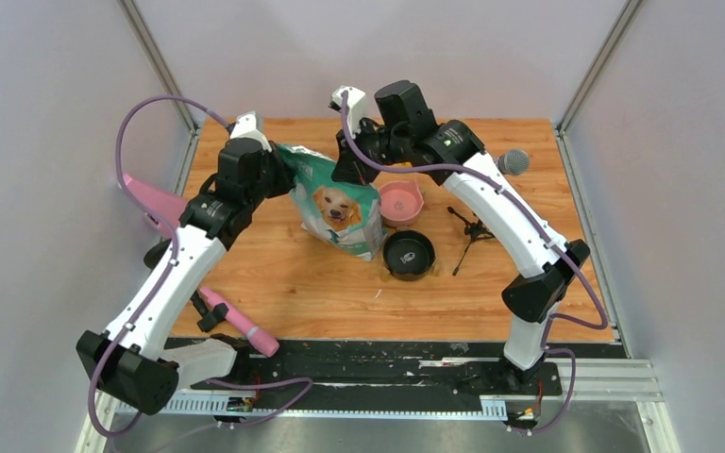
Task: Serve the pet food
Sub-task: Adjust the pet food bag at the center of the board.
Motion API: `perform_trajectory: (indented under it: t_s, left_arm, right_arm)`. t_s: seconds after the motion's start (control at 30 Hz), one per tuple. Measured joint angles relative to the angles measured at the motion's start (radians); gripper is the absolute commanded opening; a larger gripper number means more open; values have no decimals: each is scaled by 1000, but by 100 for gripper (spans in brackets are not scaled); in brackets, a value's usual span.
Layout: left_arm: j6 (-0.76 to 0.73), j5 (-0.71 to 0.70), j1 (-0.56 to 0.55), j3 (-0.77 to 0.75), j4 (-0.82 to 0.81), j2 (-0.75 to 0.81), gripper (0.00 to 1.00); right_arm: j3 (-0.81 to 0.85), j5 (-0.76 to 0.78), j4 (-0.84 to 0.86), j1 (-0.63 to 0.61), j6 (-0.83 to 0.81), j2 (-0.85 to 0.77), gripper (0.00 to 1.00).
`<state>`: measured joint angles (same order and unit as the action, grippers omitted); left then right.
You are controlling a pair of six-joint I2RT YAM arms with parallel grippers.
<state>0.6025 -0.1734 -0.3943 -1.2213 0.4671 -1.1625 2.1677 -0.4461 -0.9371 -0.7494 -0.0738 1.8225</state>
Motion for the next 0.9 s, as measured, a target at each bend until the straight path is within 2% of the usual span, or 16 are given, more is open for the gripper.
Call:
perform_trajectory:
  t_s: [0.03,0.07,0.1,0.13,0.17,0.23,0.27,0.3,0.37,0.47,0.57,0.77,0.9]
  left_arm:
    - [-7,9,5,0,-4,-5,0]
    - [-11,16,9,0,-5,-6,4]
    - [-14,23,13,0,-5,-6,18]
    - [-14,29,16,0,-4,-6,27]
    - [-11,30,18,0,-2,-4,41]
    - [-6,26,24,0,-3,14,54]
    - [8,22,27,2,-5,34,57]
    - [20,18,29,5,-8,66,65]
    - [53,5,30,20,-13,154,73]
    - [95,-8,30,15,-15,262,79]
    - [136,-16,30,-37,-16,299,83]
    - [203,-13,30,-119,-48,206,82]
    - [234,16,29,-134,-64,106,77]
  right_arm:
    - [0,4,5,0,26,3,0]
    - [0,10,10,1,49,5,0]
    - [0,18,14,1,63,5,0]
    - [-1,28,16,0,73,5,0]
    - [-5,46,23,0,78,5,2]
    - [-11,71,42,0,81,5,12]
    - [-16,83,55,0,80,5,17]
    - [-22,92,71,0,79,5,22]
    - [-28,97,128,0,72,3,36]
    - [-44,95,195,-3,51,-9,50]
    - [-78,84,240,-7,23,-39,60]
    - [-113,78,299,-9,-31,-72,72]
    - [-124,90,320,-10,-60,-72,73]
